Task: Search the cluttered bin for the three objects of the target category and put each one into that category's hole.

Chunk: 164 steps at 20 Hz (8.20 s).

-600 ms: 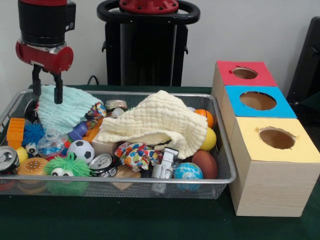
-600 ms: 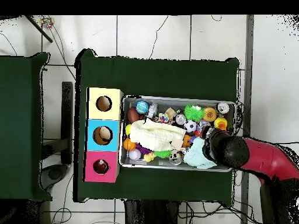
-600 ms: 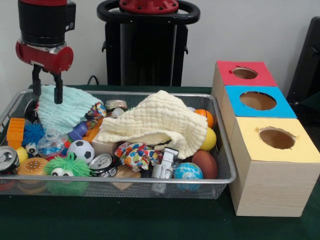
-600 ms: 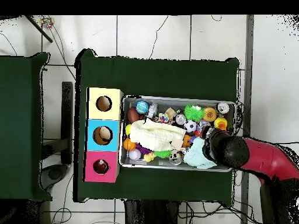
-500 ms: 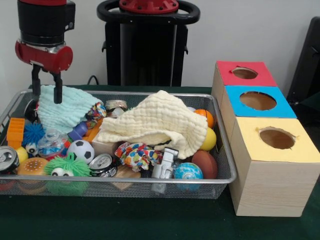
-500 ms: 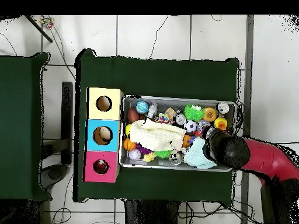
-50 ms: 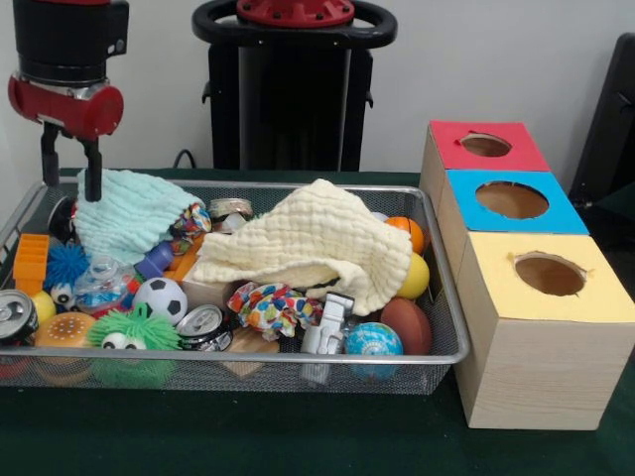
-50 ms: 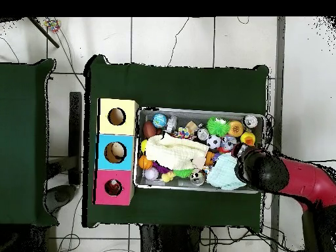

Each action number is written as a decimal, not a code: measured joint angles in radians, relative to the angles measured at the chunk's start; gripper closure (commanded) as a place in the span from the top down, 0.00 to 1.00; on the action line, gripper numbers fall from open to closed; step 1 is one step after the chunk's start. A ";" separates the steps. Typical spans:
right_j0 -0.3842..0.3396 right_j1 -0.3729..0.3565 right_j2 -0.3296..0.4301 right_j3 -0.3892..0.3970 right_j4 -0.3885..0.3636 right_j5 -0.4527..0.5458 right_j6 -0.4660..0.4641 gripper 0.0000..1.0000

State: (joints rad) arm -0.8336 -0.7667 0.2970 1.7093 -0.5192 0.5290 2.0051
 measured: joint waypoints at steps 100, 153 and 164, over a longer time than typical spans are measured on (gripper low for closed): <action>0.413 0.188 -0.193 0.124 0.338 -0.022 0.000 0.00; 0.111 0.189 -0.152 -0.007 -0.011 -0.021 0.000 1.00; 0.075 0.122 -0.056 -0.012 0.039 -0.019 0.000 1.00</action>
State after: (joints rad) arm -0.7590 -0.6448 0.2411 1.6974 -0.4804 0.5097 2.0053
